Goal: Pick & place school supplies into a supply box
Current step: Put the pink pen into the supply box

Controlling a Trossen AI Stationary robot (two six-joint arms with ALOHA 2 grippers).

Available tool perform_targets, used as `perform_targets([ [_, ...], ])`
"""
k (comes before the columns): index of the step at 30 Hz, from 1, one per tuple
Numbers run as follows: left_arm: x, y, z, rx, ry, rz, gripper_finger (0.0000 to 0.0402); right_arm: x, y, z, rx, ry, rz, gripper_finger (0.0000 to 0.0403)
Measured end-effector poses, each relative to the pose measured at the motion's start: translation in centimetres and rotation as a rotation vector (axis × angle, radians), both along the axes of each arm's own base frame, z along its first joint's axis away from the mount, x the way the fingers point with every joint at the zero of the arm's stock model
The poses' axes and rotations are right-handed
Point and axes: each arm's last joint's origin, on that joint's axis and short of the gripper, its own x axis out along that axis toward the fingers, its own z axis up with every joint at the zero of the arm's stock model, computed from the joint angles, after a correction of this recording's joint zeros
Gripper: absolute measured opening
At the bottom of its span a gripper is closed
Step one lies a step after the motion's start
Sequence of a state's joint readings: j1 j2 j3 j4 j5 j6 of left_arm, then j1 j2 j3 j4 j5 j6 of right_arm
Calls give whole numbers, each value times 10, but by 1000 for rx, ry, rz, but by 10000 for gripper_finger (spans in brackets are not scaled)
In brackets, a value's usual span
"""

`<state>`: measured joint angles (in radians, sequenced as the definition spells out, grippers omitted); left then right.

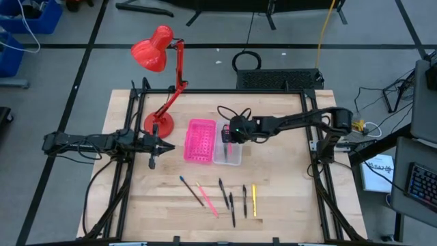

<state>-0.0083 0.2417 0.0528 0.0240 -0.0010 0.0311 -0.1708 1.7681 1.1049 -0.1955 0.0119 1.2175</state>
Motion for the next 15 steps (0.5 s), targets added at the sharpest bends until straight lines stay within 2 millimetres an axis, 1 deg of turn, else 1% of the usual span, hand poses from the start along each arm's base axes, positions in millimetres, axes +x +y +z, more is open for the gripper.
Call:
perform_targets([
  [3, 0, 0, 0, 0, -1, 0, 37, 0, -4, -6, 8, 18, 4, 19],
  [7, 0, 0, 0, 0, -1, 0, 37, 1, -5, -6, -9, 15, 19, 19],
  [12, 0, 0, 0, -3, -2, 0, 37, 0, -4, -6, -1, 23, 17, 48],
  [15, 0, 0, 0, -7, -2, 1, 37, -1, -4, -7, 1, 35, 18, 53],
])
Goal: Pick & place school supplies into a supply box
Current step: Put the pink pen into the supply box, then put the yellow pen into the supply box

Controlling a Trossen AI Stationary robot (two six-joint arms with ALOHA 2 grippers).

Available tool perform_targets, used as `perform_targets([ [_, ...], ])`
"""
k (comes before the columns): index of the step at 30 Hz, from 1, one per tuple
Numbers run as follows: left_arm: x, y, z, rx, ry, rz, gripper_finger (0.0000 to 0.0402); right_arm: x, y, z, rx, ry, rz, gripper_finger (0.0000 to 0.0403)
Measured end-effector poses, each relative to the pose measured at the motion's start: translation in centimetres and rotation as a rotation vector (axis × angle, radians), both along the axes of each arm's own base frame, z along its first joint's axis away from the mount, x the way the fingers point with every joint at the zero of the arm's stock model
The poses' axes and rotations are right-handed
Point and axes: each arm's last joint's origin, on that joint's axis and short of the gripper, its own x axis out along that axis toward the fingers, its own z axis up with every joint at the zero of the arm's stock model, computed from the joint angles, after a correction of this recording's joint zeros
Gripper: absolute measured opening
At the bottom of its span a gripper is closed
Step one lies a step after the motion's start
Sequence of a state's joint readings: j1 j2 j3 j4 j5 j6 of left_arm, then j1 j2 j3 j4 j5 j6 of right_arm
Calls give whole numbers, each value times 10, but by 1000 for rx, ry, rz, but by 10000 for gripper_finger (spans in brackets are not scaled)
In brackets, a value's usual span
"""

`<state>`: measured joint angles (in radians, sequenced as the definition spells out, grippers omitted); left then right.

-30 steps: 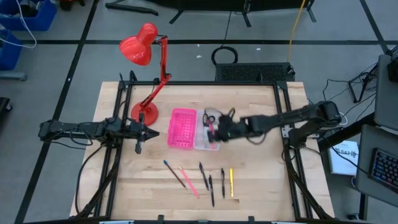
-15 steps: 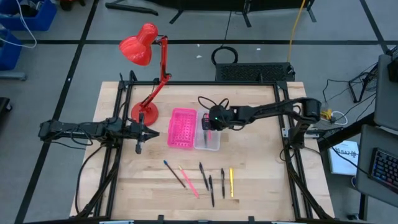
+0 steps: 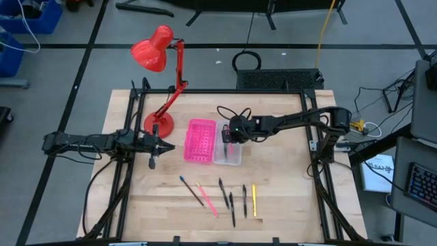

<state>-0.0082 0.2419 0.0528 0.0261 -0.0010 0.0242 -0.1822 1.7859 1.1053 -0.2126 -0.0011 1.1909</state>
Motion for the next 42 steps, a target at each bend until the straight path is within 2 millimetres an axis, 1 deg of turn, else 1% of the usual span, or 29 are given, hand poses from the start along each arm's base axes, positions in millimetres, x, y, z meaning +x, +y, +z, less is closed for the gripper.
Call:
perform_targets([
  [7, 0, 0, 0, -4, 0, 1, 37, 1, 0, 1, -3, -15, 1, 50],
  [9, 0, 0, 0, -4, 0, 0, 37, 1, -1, 5, -3, -36, 3, 52],
  [11, 0, 0, 0, -3, -1, 1, 37, -1, 0, 17, 0, -78, 29, 56],
  [13, 0, 0, 0, -3, 0, 1, 37, -4, 2, 34, -44, -131, 90, 58],
  [16, 0, 0, 0, -1, 1, 0, 37, -15, 16, 64, -148, -184, 219, 51],
  [19, 0, 0, 0, 13, 0, -3, 37, -31, 44, 91, -224, -199, 258, 30],
  [22, 0, 0, 0, 18, 0, -4, 37, -49, 76, 108, -288, -185, 305, 5],
  [25, 0, 0, 0, -1, 0, -1, 37, -65, 108, 115, -279, -179, 276, 3],
  [29, 0, 0, 0, -8, -5, 1, 37, -72, 153, 113, -193, -215, 290, 0],
  [31, 0, 0, 1, -9, -12, 1, 37, -68, 177, 111, -179, -208, 306, 0],
  [33, 0, 0, 3, -9, -32, 1, 37, -60, 201, 112, -156, -186, 339, 0],
  [36, 1, 0, 5, 1, -55, -1, 37, -44, 234, 120, -127, -129, 356, 0],
  [39, 1, 0, 6, 3, -61, -1, 37, -31, 260, 125, -97, -13, 345, 0],
  [42, 1, 0, 6, 3, -62, -1, 37, -26, 280, 123, -64, 112, 254, 0],
])
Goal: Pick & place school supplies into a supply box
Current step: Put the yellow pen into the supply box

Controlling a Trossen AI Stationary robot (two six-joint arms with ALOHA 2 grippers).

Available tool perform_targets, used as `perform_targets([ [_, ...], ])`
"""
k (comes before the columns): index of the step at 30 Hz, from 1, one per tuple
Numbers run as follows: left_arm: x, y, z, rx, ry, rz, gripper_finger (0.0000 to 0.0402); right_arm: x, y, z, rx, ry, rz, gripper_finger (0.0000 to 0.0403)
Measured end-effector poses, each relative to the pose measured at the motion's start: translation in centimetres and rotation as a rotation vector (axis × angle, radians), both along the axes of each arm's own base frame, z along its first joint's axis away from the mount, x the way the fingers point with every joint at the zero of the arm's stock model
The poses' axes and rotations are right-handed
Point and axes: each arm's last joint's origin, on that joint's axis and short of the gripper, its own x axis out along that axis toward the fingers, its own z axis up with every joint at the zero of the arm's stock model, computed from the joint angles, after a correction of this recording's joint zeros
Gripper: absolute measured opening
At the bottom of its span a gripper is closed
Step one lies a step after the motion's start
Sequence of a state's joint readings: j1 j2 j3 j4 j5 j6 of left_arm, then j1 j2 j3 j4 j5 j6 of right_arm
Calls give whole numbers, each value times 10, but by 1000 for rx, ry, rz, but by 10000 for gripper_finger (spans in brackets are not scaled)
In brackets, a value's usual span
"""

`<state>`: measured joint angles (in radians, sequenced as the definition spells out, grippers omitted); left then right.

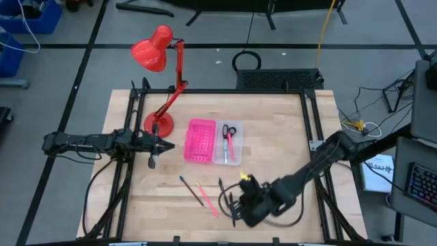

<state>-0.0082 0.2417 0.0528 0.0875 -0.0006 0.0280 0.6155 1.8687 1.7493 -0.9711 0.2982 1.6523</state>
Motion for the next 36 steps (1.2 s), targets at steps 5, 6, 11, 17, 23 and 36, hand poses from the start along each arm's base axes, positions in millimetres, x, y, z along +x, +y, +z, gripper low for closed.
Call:
perform_targets([
  [5, 0, 0, 0, 0, 1, -1, 37, -3, 14, -27, 36, 267, -192, 0],
  [6, 0, 0, 0, 0, 1, 0, 37, -3, 15, -36, 37, 311, -222, 0],
  [11, 0, 0, 0, 0, 1, 0, 37, 8, 17, -64, 62, 424, -190, 0],
  [17, 0, 0, 0, 3, 0, 0, 37, 12, 9, -68, -9, 417, -133, 14],
  [23, 0, 0, 0, -7, 1, 0, 37, 18, -3, -71, -24, 425, -148, 73],
  [36, 0, 0, -1, -58, 8, 5, 37, 6, -20, -119, 27, 565, -214, 129],
])
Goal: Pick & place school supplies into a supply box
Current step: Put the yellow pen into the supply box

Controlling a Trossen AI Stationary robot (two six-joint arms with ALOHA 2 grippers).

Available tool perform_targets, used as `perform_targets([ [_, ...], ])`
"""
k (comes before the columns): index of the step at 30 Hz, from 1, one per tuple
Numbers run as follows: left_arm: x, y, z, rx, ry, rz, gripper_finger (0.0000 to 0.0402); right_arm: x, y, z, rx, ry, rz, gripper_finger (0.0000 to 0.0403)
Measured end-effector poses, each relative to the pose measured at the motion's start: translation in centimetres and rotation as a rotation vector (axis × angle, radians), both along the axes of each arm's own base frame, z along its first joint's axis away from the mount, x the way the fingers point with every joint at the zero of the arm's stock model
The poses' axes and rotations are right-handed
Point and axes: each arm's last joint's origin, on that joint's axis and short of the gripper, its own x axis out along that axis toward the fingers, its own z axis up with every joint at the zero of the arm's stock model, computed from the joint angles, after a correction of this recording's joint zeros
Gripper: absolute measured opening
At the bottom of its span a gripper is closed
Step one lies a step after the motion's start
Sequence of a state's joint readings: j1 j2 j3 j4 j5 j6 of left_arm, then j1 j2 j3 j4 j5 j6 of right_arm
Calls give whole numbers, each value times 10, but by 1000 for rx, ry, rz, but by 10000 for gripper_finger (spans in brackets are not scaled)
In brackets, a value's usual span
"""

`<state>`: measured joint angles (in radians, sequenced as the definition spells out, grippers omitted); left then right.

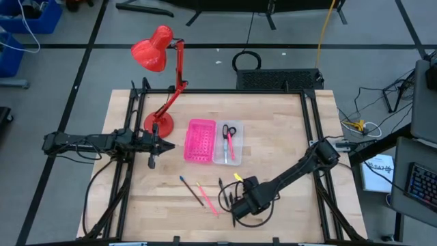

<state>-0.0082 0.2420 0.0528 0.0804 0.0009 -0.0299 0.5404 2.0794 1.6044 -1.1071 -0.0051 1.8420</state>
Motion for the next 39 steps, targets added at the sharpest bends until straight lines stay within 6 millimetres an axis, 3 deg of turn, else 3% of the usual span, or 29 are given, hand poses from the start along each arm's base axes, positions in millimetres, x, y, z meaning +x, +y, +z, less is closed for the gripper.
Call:
perform_targets([
  [8, 0, 0, 0, -2, 1, -1, 37, -11, -10, -33, 88, 42, 58, 125],
  [15, 0, 0, 0, -2, 2, -1, 37, -29, -19, -54, 135, 154, 136, 89],
  [21, 0, 0, 0, -2, 2, -1, 37, -33, -20, -60, 177, 179, 138, 23],
  [27, 0, 0, 0, -2, 2, -1, 37, -31, -22, -60, 231, 176, 173, 19],
  [30, 0, 0, 0, -2, 2, -1, 37, -30, -24, -46, 231, 112, 190, 19],
  [34, 0, 0, 0, -1, 2, 0, 37, -30, -29, -11, 165, -56, 172, 19],
  [39, 0, 0, 0, 2, 2, 0, 37, -29, -59, 53, 94, -337, 58, 19],
])
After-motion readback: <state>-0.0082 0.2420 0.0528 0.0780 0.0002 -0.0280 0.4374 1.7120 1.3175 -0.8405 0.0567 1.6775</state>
